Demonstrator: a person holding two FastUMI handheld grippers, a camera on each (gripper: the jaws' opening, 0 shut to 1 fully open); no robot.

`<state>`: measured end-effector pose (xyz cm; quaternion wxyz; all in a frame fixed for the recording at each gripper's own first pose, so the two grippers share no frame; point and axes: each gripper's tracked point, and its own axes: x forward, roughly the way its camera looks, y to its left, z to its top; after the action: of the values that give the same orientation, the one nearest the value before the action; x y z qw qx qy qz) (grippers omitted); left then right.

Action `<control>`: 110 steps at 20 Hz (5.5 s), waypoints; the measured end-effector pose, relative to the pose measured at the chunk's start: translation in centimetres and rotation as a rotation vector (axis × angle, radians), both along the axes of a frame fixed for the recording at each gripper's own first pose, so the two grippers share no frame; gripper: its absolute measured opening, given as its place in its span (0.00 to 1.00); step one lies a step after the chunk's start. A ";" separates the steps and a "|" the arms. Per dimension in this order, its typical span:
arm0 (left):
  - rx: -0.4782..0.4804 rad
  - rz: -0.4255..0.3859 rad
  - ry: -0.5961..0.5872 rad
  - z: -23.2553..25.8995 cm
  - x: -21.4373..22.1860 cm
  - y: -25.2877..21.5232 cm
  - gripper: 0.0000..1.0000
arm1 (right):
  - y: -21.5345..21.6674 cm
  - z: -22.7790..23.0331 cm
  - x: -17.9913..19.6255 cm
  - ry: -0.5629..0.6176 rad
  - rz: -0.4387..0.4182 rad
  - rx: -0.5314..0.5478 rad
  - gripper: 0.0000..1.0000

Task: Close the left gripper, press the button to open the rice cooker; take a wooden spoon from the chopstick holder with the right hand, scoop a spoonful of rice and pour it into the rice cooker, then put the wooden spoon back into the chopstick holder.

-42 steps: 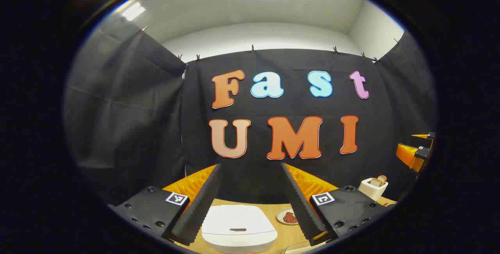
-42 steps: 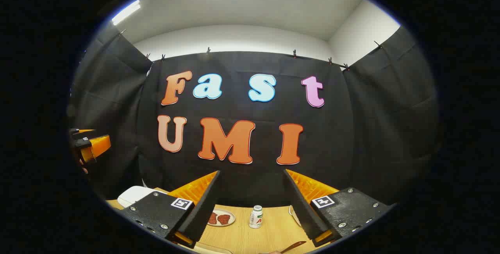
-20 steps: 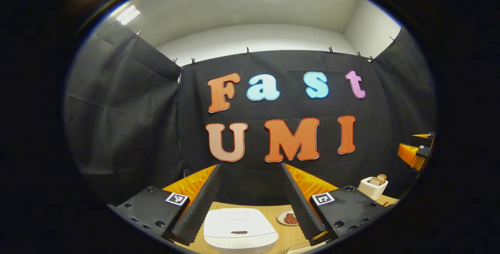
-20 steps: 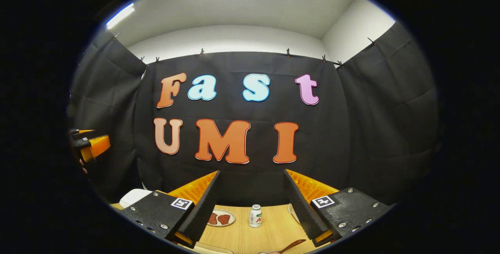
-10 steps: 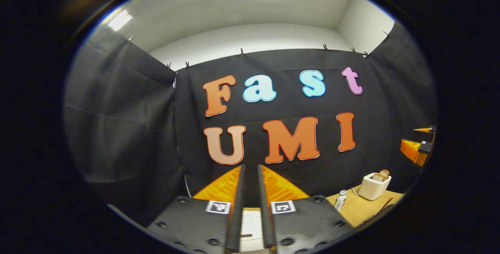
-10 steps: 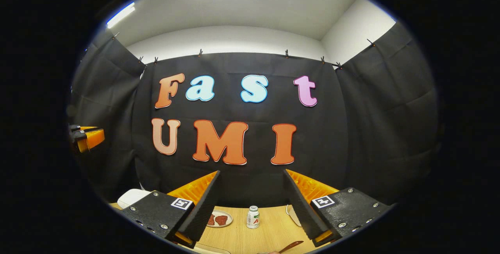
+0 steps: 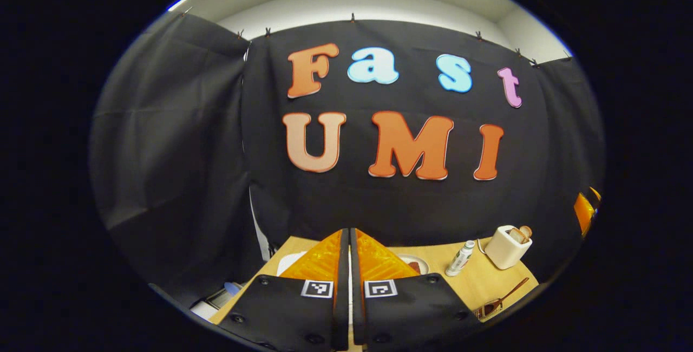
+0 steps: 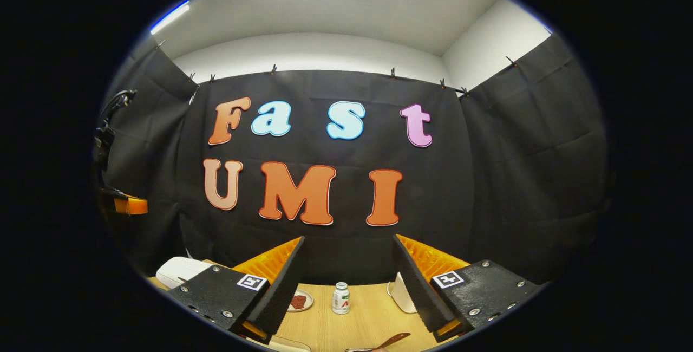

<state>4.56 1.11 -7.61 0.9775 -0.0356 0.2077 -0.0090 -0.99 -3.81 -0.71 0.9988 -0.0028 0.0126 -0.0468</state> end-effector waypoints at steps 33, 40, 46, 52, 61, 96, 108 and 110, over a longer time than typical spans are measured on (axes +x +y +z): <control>-0.234 0.088 0.631 -23.0 1.9 3.6 0.06 | -5.8 -10.2 -5.6 0.294 -0.262 -0.065 0.95; -0.151 0.089 0.316 -14.0 5.5 4.9 0.04 | -6.3 -12.5 -5.9 0.347 -0.236 -0.040 0.96; -0.132 0.081 0.165 -10.0 4.6 4.0 0.05 | -6.7 -15.4 -6.4 0.414 -0.216 -0.016 0.96; -0.062 0.028 -0.005 -4.6 3.6 2.6 0.14 | -6.1 -20.0 -7.3 0.530 -0.175 0.066 0.96; 0.002 -0.054 -0.184 -0.6 0.8 -0.8 0.86 | -6.4 -27.2 -8.3 0.701 -0.160 0.151 0.96; 0.135 -0.041 -0.200 -1.0 -3.6 -0.5 0.94 | -4.8 -34.6 -6.5 0.760 -0.198 0.493 0.11; 0.120 -0.042 -0.185 -2.4 -4.0 2.6 1.00 | -0.4 -22.8 -3.4 0.592 -0.124 0.381 0.10; 0.120 -0.043 -0.182 -2.6 -4.0 3.3 0.99 | 2.3 -22.4 -3.3 0.590 -0.076 0.375 0.10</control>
<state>0.59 4.42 -10.24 0.9922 0.0286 0.1192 -0.0207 -4.30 -1.54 -23.12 0.9328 0.1677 0.3092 -0.0779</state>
